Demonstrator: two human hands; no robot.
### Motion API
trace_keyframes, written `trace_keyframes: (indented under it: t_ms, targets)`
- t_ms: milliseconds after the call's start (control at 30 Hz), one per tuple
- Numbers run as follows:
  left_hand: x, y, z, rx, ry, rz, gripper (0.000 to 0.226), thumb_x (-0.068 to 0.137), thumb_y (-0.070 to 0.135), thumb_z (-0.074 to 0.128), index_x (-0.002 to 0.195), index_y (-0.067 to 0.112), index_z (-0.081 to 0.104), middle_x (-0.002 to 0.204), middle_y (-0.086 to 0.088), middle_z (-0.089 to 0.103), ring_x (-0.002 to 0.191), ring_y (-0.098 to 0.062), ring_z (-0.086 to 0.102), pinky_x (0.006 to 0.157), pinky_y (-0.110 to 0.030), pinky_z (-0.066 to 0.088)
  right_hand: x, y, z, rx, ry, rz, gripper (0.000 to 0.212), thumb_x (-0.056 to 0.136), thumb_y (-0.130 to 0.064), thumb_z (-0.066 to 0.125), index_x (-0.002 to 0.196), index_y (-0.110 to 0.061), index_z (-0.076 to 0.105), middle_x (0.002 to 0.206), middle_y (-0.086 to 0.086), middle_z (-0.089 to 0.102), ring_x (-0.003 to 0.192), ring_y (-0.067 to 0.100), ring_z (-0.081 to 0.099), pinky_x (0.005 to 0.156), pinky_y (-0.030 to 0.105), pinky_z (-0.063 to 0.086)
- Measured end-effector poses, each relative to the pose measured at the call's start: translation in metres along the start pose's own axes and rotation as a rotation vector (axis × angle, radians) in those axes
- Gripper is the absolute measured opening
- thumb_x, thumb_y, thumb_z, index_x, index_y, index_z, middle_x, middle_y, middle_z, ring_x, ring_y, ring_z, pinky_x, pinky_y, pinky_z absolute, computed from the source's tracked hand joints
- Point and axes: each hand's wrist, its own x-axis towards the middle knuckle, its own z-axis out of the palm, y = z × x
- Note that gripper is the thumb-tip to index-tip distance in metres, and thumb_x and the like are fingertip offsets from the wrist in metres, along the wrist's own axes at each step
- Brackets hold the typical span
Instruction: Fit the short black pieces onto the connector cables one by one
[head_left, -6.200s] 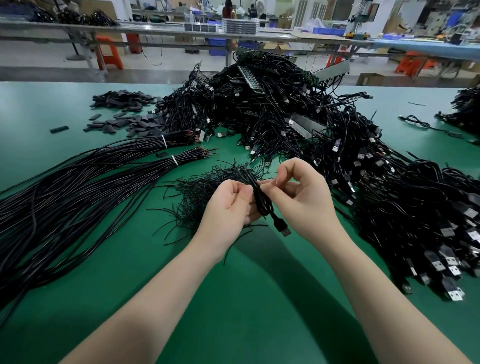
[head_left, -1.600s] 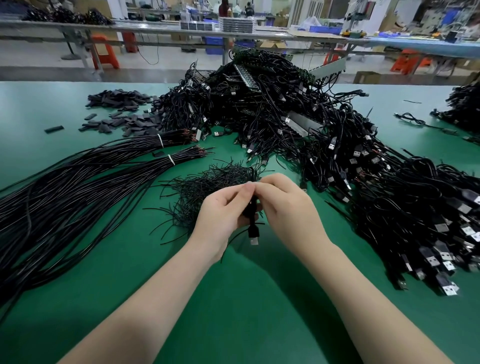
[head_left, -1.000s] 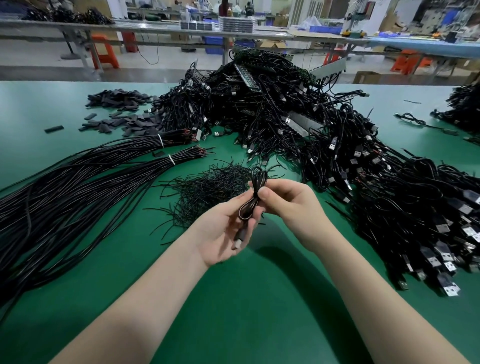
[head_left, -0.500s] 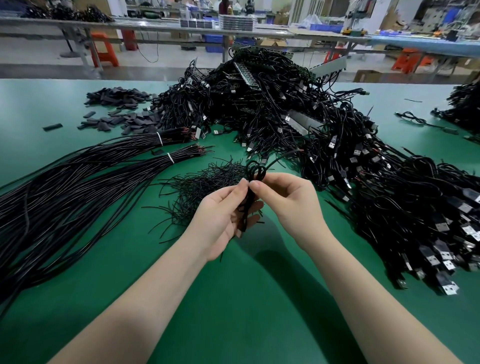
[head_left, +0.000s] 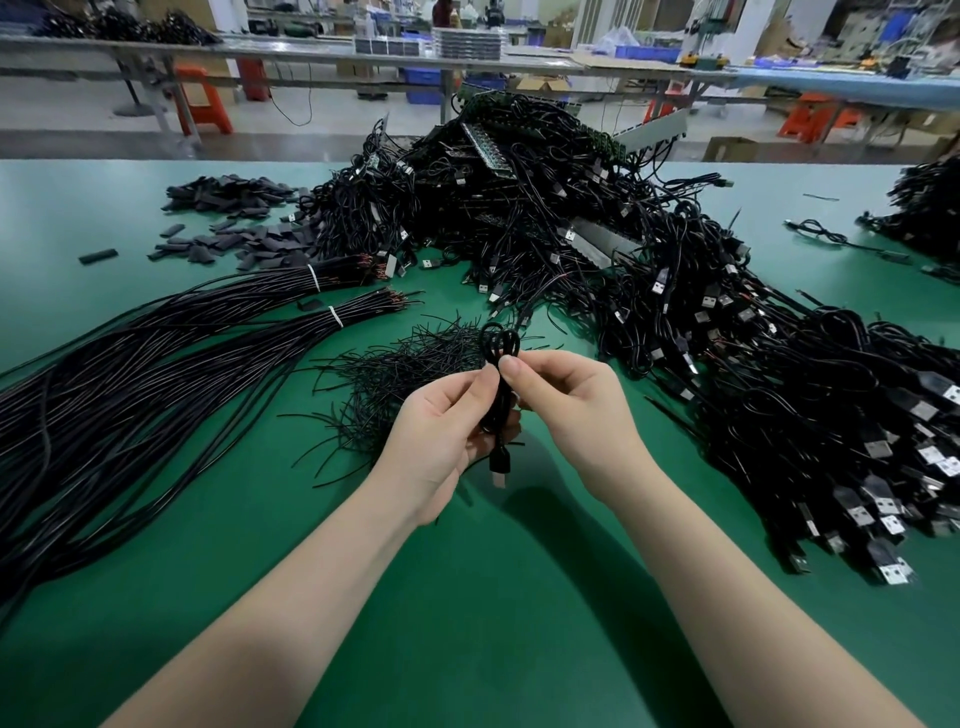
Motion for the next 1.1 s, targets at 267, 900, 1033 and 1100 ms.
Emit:
trace_keyframes:
  t_ms: [267,900,1033,1100]
  targets:
    - [-0.0008,-0.0027,0.0004,-0.064,0.003,-0.015,0.034,0.083,0.036,0.061,0.102,0.010,0.070,0.088,-0.003,0.074,0.081,-0.013,0.070,0.070,-0.027,0.057,-0.0029,0.0007,0.0081,0.013,0.005,0.019,0.013,0.093,-0.015,0.063,0.088,-0.022,0.074,0.081,0.000,0.071,0.075,0.010,0.061,0.073,0.028,0.054]
    - [0.0018,-0.0029,-0.0003,-0.181,0.031,-0.126,0.022,0.075,0.033,0.068,0.083,0.017,0.081,0.082,-0.001,0.074,0.066,-0.007,0.066,0.061,-0.020,0.054,-0.0032,0.0074,0.0085,0.011,-0.051,-0.034,0.017,0.095,-0.014,0.060,0.084,-0.017,0.073,0.071,-0.004,0.061,0.067,0.004,0.051,0.065,0.016,0.045]
    - [0.0022,-0.0036,-0.0011,-0.135,0.061,-0.084,0.028,0.075,0.037,0.068,0.087,0.014,0.080,0.094,-0.009,0.074,0.080,-0.014,0.067,0.073,-0.027,0.056,-0.0020,0.0079,0.0094,0.026,-0.040,-0.014,0.016,0.094,-0.014,0.062,0.087,-0.023,0.072,0.077,-0.009,0.068,0.071,0.001,0.057,0.070,0.015,0.048]
    - [0.0016,-0.0047,0.0007,-0.152,0.063,-0.064,0.029,0.078,0.035,0.067,0.088,0.012,0.079,0.093,-0.009,0.074,0.082,-0.015,0.068,0.073,-0.027,0.057,-0.0016,0.0099,0.0101,0.039,-0.017,-0.015,0.021,0.094,-0.013,0.062,0.081,-0.026,0.073,0.077,-0.009,0.068,0.072,0.002,0.058,0.069,0.016,0.049]
